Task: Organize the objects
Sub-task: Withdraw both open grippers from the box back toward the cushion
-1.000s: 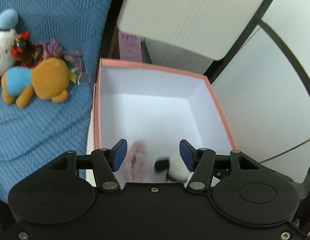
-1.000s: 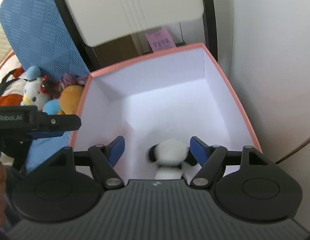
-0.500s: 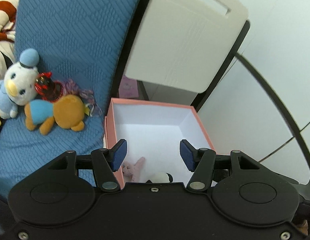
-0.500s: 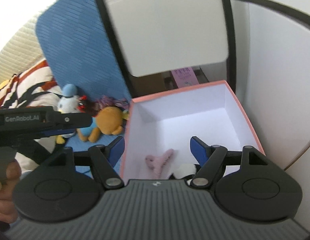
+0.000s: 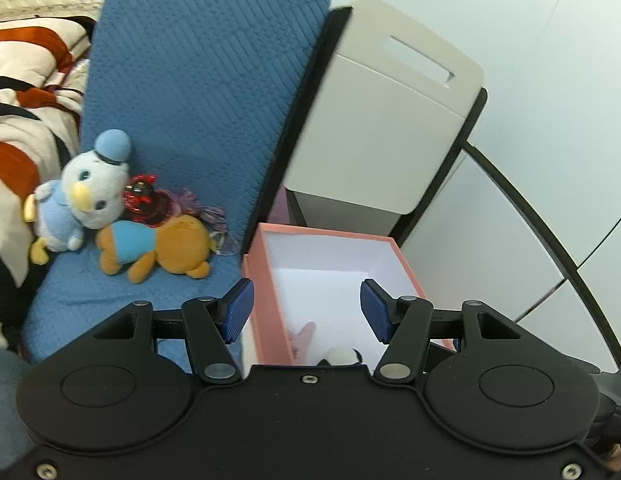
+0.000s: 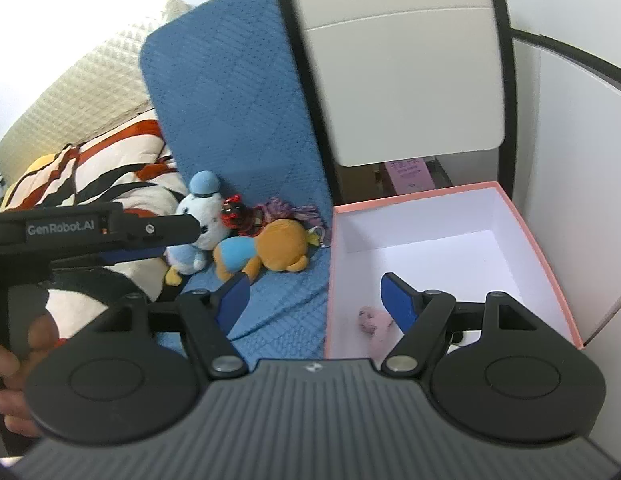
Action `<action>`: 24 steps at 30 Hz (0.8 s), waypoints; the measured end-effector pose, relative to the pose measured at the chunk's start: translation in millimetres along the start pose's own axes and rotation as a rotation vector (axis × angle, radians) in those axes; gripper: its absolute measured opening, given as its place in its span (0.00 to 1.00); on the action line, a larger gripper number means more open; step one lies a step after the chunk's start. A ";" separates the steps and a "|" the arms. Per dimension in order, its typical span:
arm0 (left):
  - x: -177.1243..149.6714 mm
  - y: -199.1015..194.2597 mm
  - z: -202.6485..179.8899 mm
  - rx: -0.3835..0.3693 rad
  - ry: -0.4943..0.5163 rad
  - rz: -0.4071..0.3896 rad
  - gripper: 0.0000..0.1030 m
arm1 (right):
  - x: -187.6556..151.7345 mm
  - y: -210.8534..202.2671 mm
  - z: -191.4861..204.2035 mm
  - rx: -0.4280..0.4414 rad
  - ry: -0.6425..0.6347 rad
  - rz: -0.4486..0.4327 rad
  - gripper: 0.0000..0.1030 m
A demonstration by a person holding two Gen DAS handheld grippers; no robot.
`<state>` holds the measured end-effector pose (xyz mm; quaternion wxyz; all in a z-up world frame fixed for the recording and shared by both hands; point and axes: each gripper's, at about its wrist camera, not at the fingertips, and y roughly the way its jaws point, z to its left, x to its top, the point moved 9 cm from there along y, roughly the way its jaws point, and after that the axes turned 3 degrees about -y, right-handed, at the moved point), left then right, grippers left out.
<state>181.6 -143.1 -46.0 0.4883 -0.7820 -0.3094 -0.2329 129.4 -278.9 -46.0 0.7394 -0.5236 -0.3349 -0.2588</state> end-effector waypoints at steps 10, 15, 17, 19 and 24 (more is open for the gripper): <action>-13.3 -48.9 45.0 0.032 -0.003 -0.039 0.55 | -13.8 -17.6 43.9 0.017 -0.032 -0.016 0.74; -21.7 -70.1 63.6 0.040 -0.015 -0.048 0.55 | -19.5 -23.9 60.3 0.019 -0.046 -0.018 0.74; -24.6 -77.6 69.2 0.049 -0.013 -0.054 0.55 | -22.5 -25.9 66.3 0.021 -0.053 -0.022 0.74; -27.4 -85.6 74.5 0.057 -0.012 -0.065 0.55 | -25.9 -27.0 71.7 0.026 -0.050 -0.024 0.74; -27.1 -95.6 84.3 0.068 -0.007 -0.087 0.55 | -32.6 -25.2 83.2 0.050 -0.051 -0.040 0.74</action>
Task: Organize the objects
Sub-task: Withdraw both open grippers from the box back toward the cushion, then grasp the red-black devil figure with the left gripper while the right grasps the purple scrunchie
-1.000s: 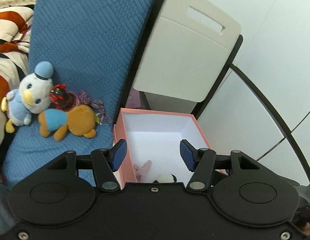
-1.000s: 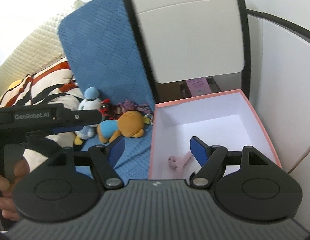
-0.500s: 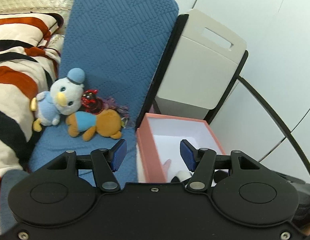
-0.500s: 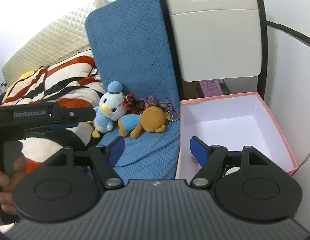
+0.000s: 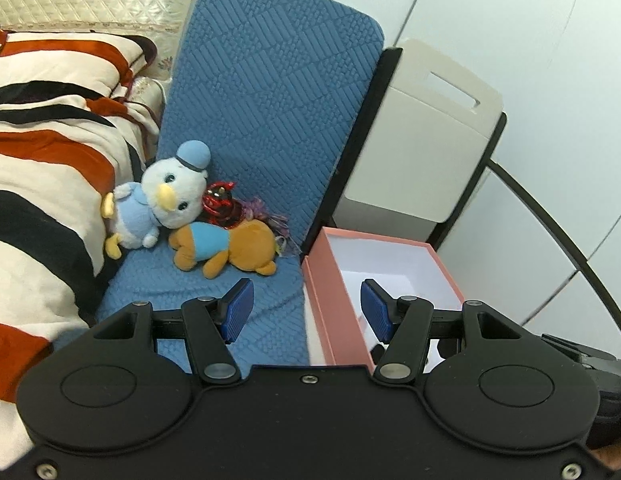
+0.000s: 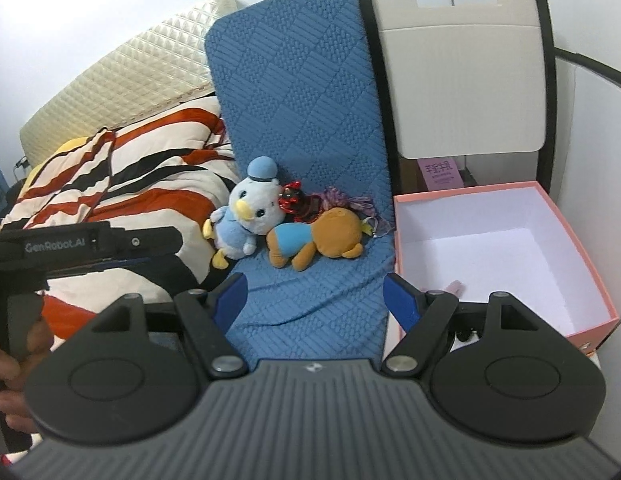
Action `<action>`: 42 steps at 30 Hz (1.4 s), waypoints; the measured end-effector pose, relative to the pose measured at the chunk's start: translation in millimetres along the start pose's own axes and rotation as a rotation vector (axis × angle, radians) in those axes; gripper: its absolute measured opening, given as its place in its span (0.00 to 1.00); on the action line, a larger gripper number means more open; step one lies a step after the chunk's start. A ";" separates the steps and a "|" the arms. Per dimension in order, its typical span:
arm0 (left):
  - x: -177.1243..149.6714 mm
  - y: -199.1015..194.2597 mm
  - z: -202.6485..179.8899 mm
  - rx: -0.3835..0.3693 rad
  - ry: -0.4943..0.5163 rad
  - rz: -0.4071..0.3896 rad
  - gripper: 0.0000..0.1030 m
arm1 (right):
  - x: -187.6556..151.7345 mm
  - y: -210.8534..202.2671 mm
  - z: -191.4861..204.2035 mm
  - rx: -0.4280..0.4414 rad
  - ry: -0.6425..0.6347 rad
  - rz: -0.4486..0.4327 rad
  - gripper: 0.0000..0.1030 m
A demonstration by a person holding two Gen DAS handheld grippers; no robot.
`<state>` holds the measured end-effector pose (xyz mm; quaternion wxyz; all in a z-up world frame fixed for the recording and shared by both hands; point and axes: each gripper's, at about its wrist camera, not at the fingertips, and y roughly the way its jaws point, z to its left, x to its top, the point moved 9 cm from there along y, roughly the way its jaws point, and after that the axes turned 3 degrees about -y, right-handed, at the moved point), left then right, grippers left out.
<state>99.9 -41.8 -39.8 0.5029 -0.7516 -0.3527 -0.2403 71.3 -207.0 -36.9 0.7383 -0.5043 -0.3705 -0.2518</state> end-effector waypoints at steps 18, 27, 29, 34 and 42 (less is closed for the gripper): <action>-0.7 74.1 32.6 0.077 0.045 -0.048 0.56 | -28.1 80.0 -7.2 0.059 0.001 -0.035 0.74; -8.7 145.9 56.0 0.087 0.050 -0.048 0.79 | -42.9 139.9 -31.1 0.011 0.005 -0.064 0.74; -8.6 164.8 61.9 0.080 0.056 -0.041 0.79 | -43.4 155.8 -36.3 -0.007 -0.011 -0.061 0.74; -7.1 212.1 79.6 0.065 0.054 -0.006 0.80 | -31.4 187.3 -48.6 -0.002 0.002 -0.082 0.74; 9.7 278.1 99.9 0.072 0.078 0.007 0.79 | 0.1 230.5 -62.8 -0.009 0.009 -0.114 0.74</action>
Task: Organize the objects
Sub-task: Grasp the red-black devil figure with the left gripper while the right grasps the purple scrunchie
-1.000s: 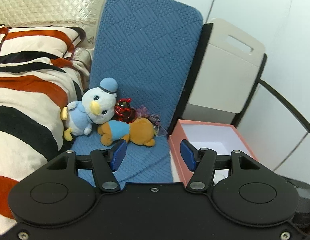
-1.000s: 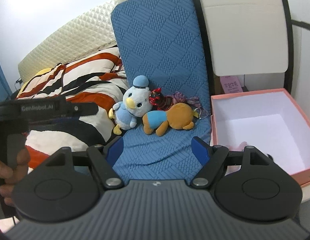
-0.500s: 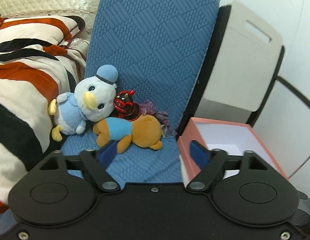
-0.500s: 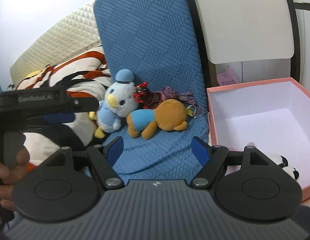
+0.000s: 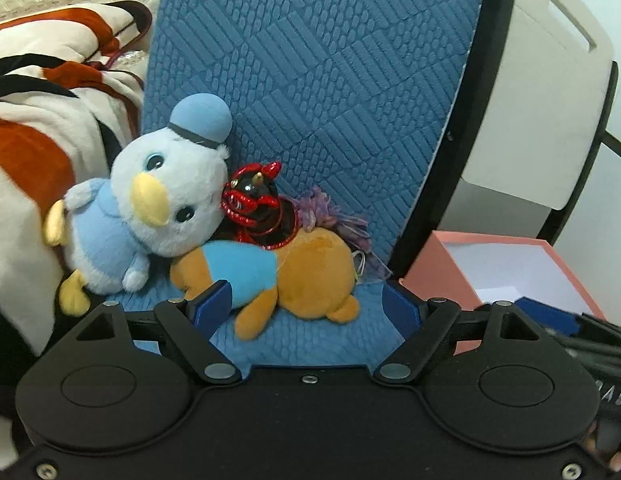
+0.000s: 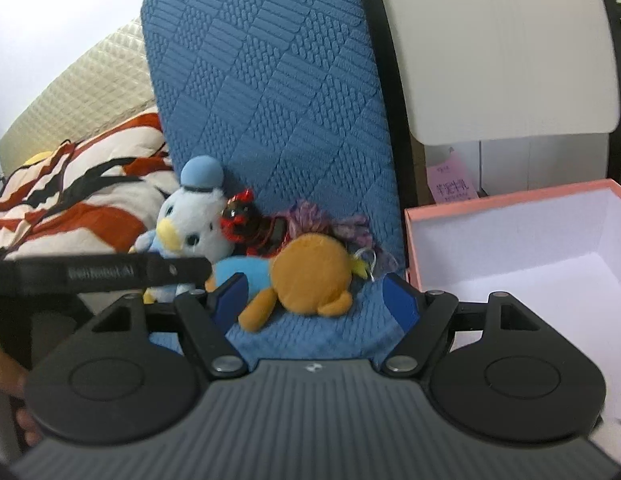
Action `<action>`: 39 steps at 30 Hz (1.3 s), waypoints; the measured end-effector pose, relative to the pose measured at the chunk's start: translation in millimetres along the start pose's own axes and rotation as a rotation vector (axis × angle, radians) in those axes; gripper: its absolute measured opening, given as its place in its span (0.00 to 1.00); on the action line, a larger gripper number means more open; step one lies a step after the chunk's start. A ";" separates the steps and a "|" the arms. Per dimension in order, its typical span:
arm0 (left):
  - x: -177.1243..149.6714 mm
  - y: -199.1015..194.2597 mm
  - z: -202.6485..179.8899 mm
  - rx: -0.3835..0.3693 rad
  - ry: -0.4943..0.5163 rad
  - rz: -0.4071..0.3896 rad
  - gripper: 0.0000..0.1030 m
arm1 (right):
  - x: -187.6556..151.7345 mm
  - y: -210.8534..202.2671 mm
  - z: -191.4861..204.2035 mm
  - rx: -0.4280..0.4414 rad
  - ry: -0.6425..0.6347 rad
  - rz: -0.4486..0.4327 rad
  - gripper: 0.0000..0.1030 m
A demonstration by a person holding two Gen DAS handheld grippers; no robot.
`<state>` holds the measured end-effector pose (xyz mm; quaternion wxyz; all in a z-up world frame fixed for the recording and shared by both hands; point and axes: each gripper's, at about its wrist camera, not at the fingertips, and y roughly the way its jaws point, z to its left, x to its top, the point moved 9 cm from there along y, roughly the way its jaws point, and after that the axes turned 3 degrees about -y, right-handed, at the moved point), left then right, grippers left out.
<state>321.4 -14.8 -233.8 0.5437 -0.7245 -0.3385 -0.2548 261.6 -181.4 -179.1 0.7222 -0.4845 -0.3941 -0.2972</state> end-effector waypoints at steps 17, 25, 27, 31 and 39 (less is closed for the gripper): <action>50.1 102.3 36.6 0.003 -0.047 0.088 0.59 | 28.0 119.2 1.2 0.055 -0.060 0.095 0.52; 58.7 135.4 48.3 0.053 -0.080 0.113 0.59 | 25.8 174.7 0.7 0.102 -0.098 0.133 0.52; 58.8 139.1 48.4 0.057 -0.083 0.115 0.58 | 22.5 186.5 1.7 0.087 -0.129 0.152 0.52; 59.0 145.3 48.3 0.081 -0.076 0.113 0.53 | 16.3 203.3 -2.1 0.080 -0.141 0.175 0.52; 60.1 155.0 49.8 0.097 -0.108 0.099 0.49 | 21.7 209.0 0.5 0.088 -0.164 0.117 0.18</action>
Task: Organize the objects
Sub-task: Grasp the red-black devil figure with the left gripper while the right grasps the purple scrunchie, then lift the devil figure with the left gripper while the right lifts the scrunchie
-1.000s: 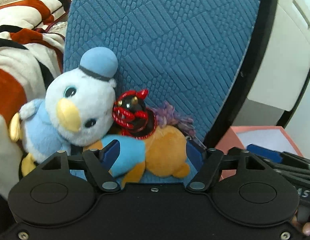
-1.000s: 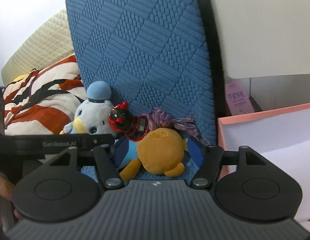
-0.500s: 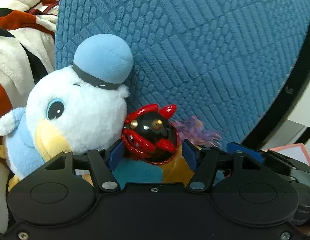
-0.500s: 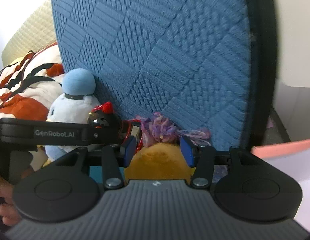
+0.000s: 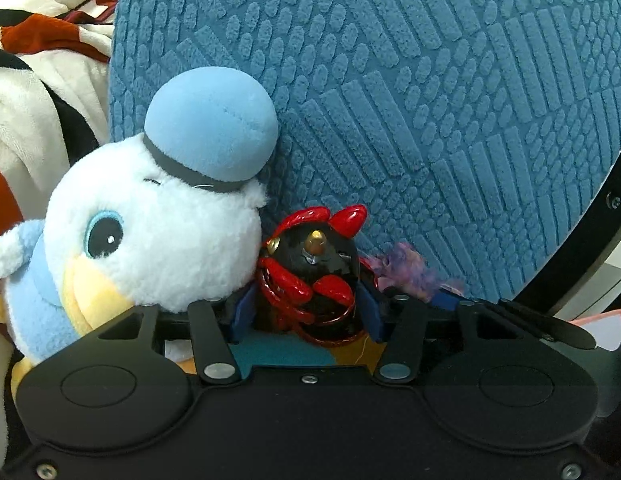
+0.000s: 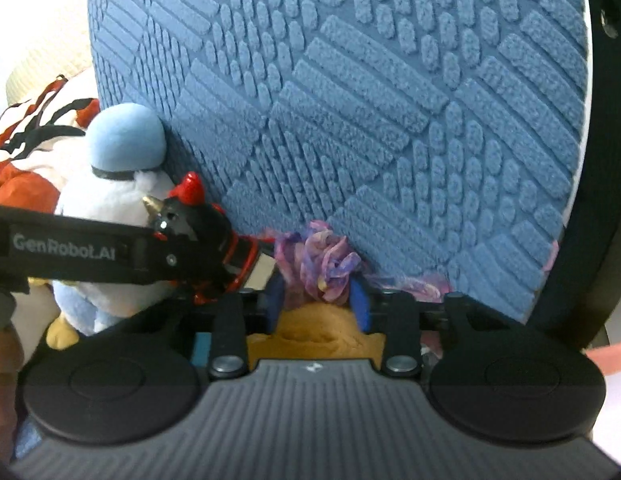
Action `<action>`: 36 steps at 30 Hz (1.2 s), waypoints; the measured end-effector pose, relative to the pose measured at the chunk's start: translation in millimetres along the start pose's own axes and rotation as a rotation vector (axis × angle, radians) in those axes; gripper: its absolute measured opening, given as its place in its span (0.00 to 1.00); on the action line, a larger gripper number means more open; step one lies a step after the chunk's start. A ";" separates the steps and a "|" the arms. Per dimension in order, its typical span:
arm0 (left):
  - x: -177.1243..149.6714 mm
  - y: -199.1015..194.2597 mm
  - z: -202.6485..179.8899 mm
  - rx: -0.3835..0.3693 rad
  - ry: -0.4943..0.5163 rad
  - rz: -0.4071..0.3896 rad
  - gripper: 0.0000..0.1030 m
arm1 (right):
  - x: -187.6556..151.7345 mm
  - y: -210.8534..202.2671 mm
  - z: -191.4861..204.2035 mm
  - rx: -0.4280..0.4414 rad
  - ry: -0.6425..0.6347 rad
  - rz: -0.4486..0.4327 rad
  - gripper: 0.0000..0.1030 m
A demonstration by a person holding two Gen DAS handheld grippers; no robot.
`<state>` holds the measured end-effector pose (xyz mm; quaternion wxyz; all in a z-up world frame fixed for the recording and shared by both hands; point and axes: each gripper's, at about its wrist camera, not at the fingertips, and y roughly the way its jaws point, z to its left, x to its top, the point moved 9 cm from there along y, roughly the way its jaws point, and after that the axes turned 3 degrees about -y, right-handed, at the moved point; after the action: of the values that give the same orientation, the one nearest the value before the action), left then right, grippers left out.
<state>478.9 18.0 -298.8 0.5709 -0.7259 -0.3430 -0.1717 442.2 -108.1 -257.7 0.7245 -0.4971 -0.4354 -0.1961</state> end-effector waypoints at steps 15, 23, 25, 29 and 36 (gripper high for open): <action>-2.0 -47.3 -13.0 -0.063 0.007 -0.113 0.38 | 31.3 -53.8 7.7 -0.029 -0.011 -0.125 0.03; -17.8 -76.4 4.2 -0.107 -0.014 -0.091 0.04 | 26.6 -96.8 10.0 -0.036 0.030 -0.142 0.03; -23.4 -75.1 7.2 -0.106 -0.018 -0.079 0.05 | 23.0 -102.4 12.4 -0.044 0.044 -0.133 0.03; -23.8 -80.5 15.6 -0.126 -0.039 -0.065 0.09 | 12.7 -108.7 7.4 -0.061 0.086 -0.119 0.04; -8.0 -68.5 4.9 -0.117 0.000 -0.087 0.42 | 0.6 -77.6 -7.6 -0.045 0.172 -0.047 0.42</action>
<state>425.0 27.9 -256.6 0.5193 -0.7426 -0.3636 -0.2159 390.2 -148.0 -215.5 0.7429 -0.4844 -0.3785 -0.2648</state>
